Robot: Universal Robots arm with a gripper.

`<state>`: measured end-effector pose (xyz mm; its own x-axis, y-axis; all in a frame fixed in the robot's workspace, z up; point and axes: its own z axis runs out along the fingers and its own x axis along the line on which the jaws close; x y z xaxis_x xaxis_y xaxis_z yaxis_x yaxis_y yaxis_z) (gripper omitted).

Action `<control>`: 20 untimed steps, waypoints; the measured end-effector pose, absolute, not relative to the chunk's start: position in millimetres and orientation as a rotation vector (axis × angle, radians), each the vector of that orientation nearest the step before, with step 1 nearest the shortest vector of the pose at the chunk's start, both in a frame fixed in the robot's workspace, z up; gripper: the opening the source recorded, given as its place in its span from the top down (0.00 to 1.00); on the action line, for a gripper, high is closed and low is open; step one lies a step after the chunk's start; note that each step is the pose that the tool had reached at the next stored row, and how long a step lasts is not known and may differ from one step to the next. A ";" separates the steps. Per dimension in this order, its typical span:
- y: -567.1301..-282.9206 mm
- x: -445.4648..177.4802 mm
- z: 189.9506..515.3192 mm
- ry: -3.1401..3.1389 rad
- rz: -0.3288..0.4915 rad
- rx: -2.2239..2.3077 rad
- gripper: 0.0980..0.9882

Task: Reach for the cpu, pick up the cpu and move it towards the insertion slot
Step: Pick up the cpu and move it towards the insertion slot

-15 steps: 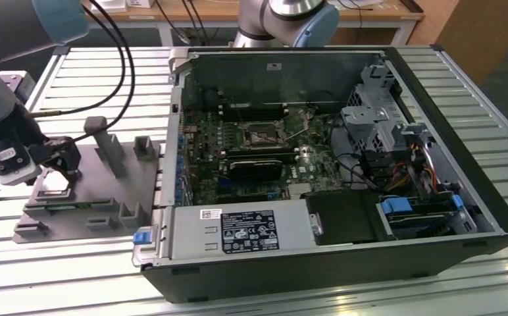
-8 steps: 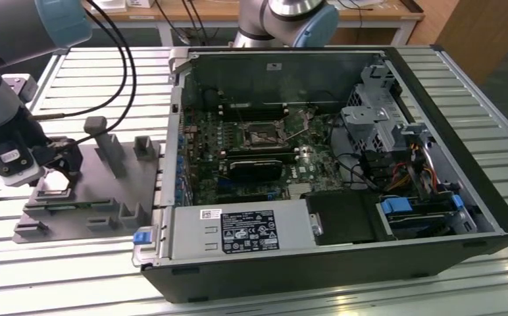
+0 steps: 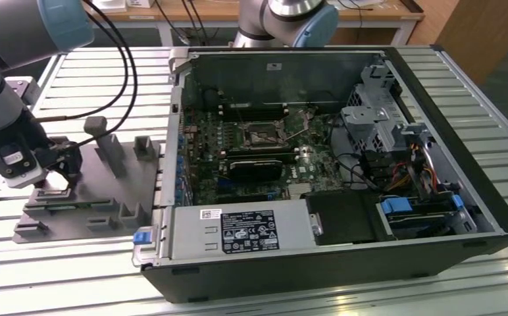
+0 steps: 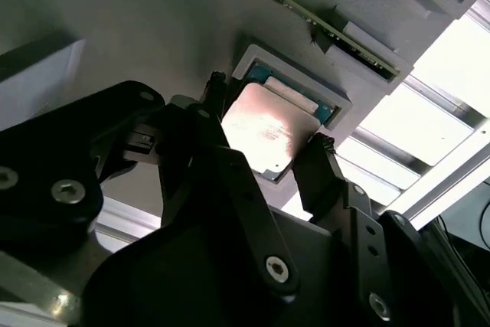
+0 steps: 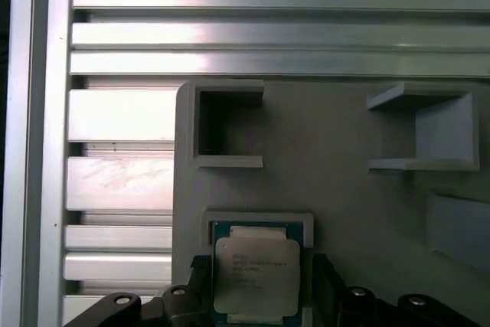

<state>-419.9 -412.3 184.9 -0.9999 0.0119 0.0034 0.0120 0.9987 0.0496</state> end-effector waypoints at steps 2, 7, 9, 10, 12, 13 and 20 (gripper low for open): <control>-412.3 -419.8 183.7 -3.137 -0.078 -0.019 0.40; -412.3 -419.9 183.1 -3.137 -0.078 -0.019 0.50; -412.3 -419.9 183.1 -3.137 -0.078 -0.019 0.50; -412.2 -419.9 183.7 -3.138 -0.080 -0.019 0.50; -412.2 -419.9 186.6 -3.138 -0.083 -0.019 0.50; -412.3 -419.9 188.6 -3.137 -0.083 -0.019 0.50; -412.3 -419.9 207.2 -3.137 -0.083 -0.019 0.50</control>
<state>-419.9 -412.3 207.2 -0.9999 0.0118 0.0035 0.0120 0.9985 0.0527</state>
